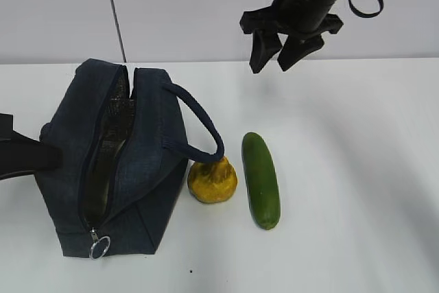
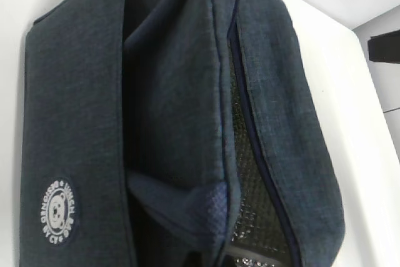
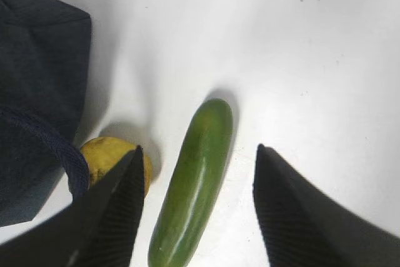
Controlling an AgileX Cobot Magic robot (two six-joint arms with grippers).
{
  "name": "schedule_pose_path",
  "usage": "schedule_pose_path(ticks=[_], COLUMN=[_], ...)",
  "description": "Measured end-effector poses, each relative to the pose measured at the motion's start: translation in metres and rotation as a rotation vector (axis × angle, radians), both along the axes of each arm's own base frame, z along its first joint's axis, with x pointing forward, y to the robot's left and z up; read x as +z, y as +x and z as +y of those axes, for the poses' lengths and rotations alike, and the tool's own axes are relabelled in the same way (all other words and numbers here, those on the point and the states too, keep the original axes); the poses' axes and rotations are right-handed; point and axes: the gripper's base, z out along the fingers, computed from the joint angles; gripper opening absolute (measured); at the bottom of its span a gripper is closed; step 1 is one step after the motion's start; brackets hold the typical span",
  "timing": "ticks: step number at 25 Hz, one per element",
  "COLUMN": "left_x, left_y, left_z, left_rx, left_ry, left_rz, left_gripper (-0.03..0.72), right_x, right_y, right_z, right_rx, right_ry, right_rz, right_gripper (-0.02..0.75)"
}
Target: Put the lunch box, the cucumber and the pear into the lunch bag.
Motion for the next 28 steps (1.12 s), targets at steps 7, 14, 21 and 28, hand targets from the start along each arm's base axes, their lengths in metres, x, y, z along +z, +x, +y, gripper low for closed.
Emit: schedule_pose_path(ticks=[7,14,21,28], left_x=[0.001,0.001,0.001,0.001], left_y=[0.000,0.001,0.001,0.001], left_z=[0.000,0.000,0.000,-0.001], left_rx=[0.006,0.008,0.008,0.009], left_ry=[-0.010,-0.013,-0.016,-0.018], left_rz=[-0.001,-0.001,-0.001,0.000], left_gripper=[-0.016,-0.016,-0.016,-0.016], right_x=[-0.020,-0.060,-0.099,-0.107], right_y=[-0.019,-0.035,-0.028,-0.023], right_z=[-0.003,0.017,0.022,0.025], right_rx=[-0.042,0.027,0.045,0.024], right_ry=[0.012,-0.091,-0.159,-0.126], right_rz=[0.122,0.224,0.289,0.267], right_gripper=[0.440,0.440,0.485,0.491])
